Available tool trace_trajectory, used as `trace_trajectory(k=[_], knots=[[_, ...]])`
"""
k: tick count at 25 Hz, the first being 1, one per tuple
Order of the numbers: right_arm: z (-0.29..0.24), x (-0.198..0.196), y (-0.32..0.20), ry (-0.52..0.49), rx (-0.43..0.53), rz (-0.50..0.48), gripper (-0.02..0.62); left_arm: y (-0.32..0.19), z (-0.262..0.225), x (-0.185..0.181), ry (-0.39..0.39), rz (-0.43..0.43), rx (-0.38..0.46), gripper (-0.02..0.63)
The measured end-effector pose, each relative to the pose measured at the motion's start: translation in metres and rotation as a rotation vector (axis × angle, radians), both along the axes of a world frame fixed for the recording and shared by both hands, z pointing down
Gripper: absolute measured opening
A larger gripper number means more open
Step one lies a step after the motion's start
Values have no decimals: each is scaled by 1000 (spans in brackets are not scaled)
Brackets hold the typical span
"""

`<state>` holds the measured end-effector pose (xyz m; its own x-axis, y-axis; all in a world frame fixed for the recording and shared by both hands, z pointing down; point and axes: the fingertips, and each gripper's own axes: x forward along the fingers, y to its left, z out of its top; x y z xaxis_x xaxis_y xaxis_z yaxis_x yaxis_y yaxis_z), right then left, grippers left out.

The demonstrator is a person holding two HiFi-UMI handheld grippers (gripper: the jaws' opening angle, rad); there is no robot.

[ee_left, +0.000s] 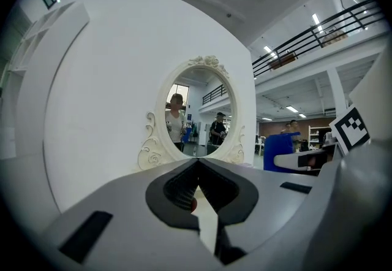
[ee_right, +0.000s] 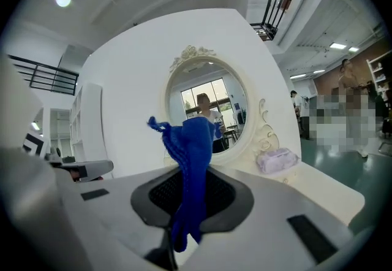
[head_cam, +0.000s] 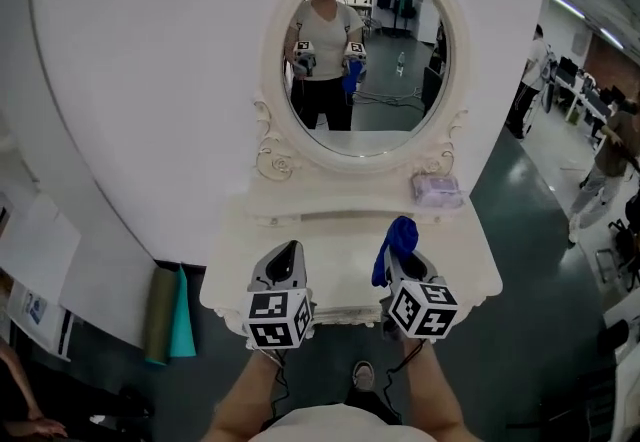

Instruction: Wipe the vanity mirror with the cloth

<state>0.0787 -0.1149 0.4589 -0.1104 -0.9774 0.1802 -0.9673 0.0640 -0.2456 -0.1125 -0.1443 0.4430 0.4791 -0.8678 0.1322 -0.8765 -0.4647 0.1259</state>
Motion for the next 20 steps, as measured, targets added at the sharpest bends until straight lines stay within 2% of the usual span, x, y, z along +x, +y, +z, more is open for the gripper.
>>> trace_trajectory(k=[11,20], knots=[[-15,68,-105,16,14,-102,66,-85,-13,64,8,-104,19,3],[-19,96,-164,70,9,-201,66,-132,-8,93,26,-184,5,3]])
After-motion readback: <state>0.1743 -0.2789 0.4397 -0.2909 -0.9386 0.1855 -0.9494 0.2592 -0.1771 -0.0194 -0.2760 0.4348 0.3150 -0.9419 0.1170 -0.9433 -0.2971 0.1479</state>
